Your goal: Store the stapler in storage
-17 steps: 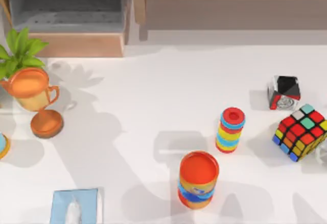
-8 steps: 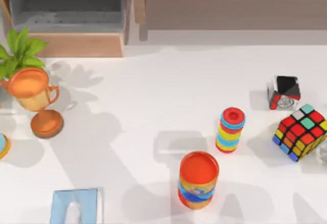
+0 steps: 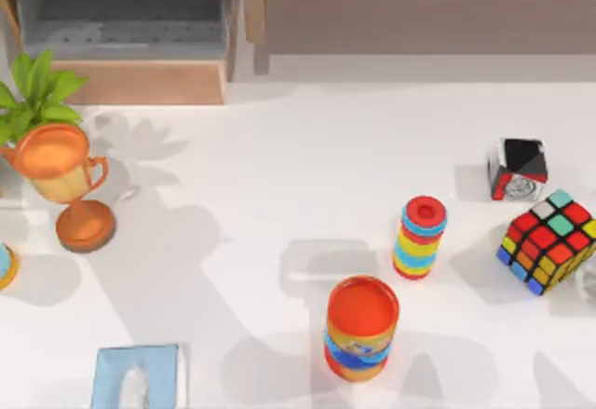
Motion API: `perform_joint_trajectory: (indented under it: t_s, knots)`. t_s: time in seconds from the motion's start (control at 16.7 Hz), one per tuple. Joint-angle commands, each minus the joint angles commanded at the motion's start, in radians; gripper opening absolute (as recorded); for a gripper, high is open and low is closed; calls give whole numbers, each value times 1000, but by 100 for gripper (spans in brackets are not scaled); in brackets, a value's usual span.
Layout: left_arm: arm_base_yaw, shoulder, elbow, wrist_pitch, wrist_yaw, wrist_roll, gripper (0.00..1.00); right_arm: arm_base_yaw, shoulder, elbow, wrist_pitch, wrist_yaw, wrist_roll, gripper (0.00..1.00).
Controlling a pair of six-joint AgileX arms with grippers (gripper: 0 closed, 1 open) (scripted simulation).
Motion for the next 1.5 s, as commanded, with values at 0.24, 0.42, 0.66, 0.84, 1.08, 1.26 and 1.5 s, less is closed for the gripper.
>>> perform_joint_trajectory:
  t_s: [0.24, 0.42, 0.66, 0.84, 1.08, 1.26, 1.5]
  knots:
    - [0, 0, 0, 0, 0, 0, 60, 0, 0, 0, 0, 0, 0, 100]
    - [0, 0, 0, 0, 0, 0, 83, 0, 0, 0, 0, 0, 0, 100]
    - [0, 0, 0, 0, 0, 0, 100, 0, 0, 0, 0, 0, 0, 100]
    - [0, 0, 0, 0, 0, 0, 100, 0, 0, 0, 0, 0, 0, 100]
    - [-2, 0, 0, 0, 0, 0, 100, 0, 0, 0, 0, 0, 0, 100]
    - [2, -20, -7, 25, 11, 5, 100, 0, 0, 0, 0, 0, 0, 100]
    - [15, -120, -66, 202, 86, 37, 100, 0, 0, 0, 0, 0, 0, 100]
